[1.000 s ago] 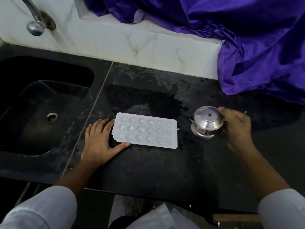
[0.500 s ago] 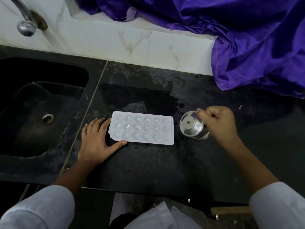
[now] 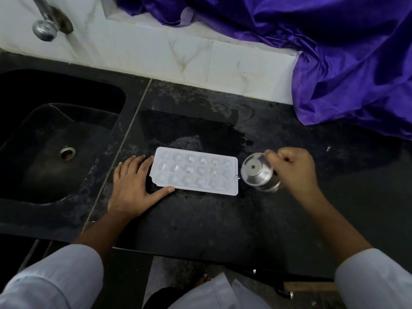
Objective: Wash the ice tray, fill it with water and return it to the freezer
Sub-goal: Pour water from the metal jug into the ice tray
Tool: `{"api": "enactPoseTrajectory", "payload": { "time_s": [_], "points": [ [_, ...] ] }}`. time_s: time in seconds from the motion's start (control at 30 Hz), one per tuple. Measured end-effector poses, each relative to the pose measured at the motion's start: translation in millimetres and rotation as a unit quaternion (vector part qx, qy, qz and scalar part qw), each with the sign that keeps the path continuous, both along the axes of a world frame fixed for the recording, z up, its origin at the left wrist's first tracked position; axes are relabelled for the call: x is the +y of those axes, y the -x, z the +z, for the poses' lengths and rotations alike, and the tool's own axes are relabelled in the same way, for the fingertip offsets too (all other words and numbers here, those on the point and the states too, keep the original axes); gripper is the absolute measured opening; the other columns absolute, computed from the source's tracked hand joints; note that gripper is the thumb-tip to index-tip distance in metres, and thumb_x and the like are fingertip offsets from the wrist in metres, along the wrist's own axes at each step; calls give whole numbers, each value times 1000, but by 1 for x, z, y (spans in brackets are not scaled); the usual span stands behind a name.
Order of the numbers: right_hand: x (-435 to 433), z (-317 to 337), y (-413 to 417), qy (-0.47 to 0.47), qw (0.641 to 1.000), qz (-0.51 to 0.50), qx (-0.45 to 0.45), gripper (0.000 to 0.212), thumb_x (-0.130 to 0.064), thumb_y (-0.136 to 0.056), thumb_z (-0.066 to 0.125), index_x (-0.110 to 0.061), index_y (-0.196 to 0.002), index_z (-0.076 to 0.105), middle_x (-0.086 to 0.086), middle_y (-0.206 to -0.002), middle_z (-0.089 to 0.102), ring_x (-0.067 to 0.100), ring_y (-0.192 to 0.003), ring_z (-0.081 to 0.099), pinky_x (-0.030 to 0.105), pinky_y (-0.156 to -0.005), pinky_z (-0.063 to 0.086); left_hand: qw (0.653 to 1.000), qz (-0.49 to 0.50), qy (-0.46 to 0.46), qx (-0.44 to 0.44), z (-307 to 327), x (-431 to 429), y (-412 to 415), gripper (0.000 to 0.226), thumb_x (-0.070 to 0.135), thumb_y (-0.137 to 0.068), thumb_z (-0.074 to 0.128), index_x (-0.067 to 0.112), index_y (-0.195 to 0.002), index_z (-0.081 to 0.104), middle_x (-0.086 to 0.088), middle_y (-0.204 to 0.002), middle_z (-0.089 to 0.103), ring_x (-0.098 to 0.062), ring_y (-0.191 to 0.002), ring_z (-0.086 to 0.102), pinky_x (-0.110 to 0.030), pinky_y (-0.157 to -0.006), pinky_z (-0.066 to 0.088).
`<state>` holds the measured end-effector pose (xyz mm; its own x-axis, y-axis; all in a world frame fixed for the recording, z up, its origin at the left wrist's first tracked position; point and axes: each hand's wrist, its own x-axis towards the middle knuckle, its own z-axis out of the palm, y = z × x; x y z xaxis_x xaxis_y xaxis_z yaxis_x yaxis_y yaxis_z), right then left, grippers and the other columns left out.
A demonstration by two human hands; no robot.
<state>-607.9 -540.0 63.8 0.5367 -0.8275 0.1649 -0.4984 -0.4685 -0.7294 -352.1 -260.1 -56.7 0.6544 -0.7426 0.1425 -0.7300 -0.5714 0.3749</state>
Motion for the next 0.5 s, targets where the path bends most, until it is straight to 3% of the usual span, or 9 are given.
{"api": "enactPoseTrajectory", "payload": {
  "time_s": [0.1,0.17,0.27,0.33,0.4,0.5],
  "points": [
    [-5,0,14,-166,976,-50,-136,46,-16,-94,72,8,-62,49,9,-60,43,18,-55,38,27,-52,34,1000,0,1,3,0,0,0,108,95,-75,47,23,-155,44,-6,-157,45,-29,-152,33,-56,-129,14],
    [-4,6,20,-241,943,-81,-216,33,-15,-96,69,3,-70,61,9,-58,53,13,-52,47,22,-50,40,1000,0,1,5,0,0,0,108,95,-75,47,23,-155,44,-5,-157,45,-28,-152,33,-56,-129,14],
    [-3,16,18,-294,904,-94,-297,32,-9,-100,60,-10,-68,57,-9,-46,54,1,-41,47,13,-42,37,1000,1,-2,3,-1,0,0,109,95,-75,47,22,-155,45,-6,-158,45,-29,-152,33,-55,-129,14],
    [-3,21,12,-299,893,-80,-327,34,-8,-100,59,-11,-67,54,-11,-45,51,1,-40,44,13,-40,34,1000,1,-4,2,-1,0,-1,108,95,-75,47,22,-155,45,-6,-158,45,-29,-152,34,-56,-129,15],
    [0,23,4,-283,905,-64,-312,36,-9,-99,62,-10,-64,54,-9,-46,50,2,-41,42,14,-41,34,1000,0,-5,2,-1,0,-1,108,95,-75,47,23,-155,45,-6,-158,46,-29,-152,34,-56,-128,15],
    [3,19,-9,-179,958,-18,-225,45,-10,-95,69,4,-56,50,5,-51,45,10,-47,39,20,-48,35,1000,-2,-4,0,-1,0,-1,108,95,-75,47,23,-155,44,-5,-157,46,-28,-152,34,-55,-129,15]
  ]
}}
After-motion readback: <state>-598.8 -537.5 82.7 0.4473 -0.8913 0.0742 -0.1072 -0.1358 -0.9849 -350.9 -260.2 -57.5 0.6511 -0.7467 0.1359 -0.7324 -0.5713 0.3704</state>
